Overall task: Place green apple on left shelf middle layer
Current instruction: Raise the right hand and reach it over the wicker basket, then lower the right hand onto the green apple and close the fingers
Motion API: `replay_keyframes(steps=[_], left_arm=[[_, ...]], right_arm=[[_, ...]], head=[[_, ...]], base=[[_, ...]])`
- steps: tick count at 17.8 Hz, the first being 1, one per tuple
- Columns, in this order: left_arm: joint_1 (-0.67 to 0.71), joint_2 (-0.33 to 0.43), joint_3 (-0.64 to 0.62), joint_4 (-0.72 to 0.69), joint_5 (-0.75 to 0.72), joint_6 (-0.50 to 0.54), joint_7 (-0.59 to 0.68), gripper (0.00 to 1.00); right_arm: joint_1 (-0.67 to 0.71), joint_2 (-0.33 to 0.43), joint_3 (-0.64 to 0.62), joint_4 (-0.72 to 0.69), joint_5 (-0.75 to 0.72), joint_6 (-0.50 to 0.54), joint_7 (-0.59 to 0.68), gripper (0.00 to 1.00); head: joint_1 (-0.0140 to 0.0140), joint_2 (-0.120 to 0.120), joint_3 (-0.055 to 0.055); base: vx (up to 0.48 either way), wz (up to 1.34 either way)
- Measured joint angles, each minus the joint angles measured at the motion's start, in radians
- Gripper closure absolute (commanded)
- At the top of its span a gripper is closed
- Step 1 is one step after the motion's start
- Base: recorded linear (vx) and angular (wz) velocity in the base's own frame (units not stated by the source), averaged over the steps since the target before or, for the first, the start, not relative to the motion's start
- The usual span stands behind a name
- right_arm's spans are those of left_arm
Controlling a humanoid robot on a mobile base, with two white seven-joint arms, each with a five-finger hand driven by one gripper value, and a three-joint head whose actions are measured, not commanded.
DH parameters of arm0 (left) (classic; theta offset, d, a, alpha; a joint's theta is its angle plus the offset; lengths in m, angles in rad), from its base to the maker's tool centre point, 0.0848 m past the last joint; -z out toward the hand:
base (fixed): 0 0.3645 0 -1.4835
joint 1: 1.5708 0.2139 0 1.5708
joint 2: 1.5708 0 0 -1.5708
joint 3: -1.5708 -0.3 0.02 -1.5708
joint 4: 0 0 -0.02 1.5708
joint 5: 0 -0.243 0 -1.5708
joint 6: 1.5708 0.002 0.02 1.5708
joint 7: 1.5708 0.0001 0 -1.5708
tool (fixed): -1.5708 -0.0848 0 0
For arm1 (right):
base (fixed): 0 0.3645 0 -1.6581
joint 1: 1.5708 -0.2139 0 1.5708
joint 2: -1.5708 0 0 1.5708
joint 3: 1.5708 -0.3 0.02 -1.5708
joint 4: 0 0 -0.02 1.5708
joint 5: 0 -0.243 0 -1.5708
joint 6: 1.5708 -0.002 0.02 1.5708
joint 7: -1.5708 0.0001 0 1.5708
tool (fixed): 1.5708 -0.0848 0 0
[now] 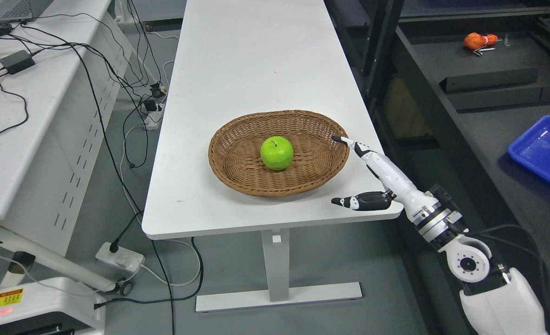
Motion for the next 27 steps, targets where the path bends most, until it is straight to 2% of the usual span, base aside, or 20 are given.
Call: replay_keyframes(steps=[11, 18, 27], left_arm=[[0.000, 0.000, 0.000, 0.000, 0.000, 0.000, 0.000, 0.00], [0.000, 0.000, 0.000, 0.000, 0.000, 0.000, 0.000, 0.00], [0.000, 0.000, 0.000, 0.000, 0.000, 0.000, 0.000, 0.00]], right_arm=[[-0.084, -0.017, 0.122, 0.001, 0.026, -0.073, 0.011, 0.00], [-0.132, -0.020, 0.241, 0.021, 0.151, -0.062, 0.091, 0.00], [-0.211, 0.000, 0.361, 0.114, 0.265, -0.003, 0.105, 0.00]], head=[[0.0000, 0.000, 0.000], [0.0000, 0.000, 0.000], [0.0000, 0.000, 0.000]], base=[[0.191, 0.02], [0.082, 0.00], [0.028, 0.00]])
